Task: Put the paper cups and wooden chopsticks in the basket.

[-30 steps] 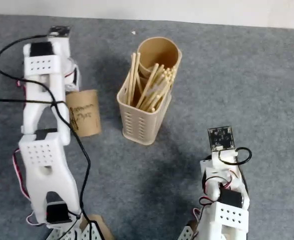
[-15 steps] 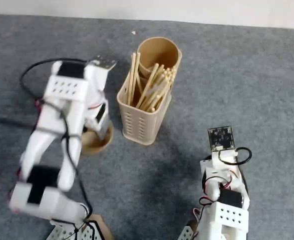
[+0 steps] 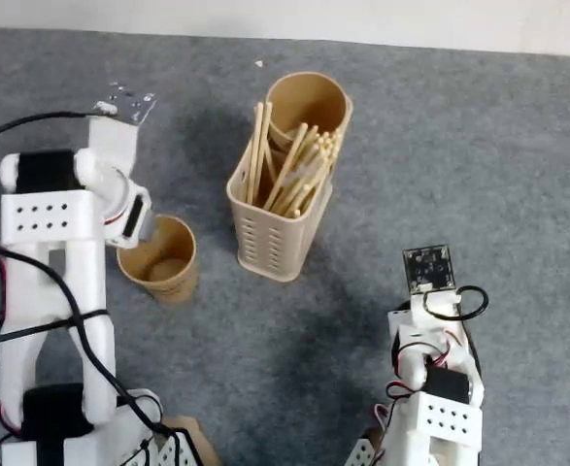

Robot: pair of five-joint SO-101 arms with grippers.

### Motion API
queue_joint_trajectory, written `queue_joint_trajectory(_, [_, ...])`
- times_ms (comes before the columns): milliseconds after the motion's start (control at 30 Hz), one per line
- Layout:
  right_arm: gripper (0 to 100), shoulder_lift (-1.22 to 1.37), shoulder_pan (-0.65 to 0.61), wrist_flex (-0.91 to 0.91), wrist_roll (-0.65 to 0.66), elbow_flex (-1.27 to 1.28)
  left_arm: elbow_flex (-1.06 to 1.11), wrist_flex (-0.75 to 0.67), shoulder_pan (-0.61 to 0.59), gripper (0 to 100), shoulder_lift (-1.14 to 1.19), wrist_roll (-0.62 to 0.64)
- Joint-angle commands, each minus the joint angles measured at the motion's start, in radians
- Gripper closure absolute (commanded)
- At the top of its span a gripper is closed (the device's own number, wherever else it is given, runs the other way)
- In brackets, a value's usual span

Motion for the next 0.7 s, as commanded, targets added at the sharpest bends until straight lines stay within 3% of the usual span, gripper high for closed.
queue_joint_trajectory(0, [96.4,-0.013,0.001,-0.019,0.008,0.059,0.091,-0.107,-0.012,80,-0.027,-0.011])
queue_joint_trajectory(267, [96.4,-0.013,0.001,-0.019,0.008,0.059,0.329,-0.310,0.044,81,-0.027,-0.011])
queue_joint_trajectory(333, [96.4,-0.013,0.001,-0.019,0.008,0.059,0.344,-0.330,0.050,87,-0.027,-0.011])
queue_joint_trajectory(433, [96.4,-0.013,0.001,-0.019,0.008,0.059,0.341,-0.362,0.050,100,-0.033,-0.012])
queue_joint_trajectory(667, [96.4,-0.013,-0.001,-0.019,0.008,0.059,0.111,-0.347,0.051,100,-0.038,-0.009])
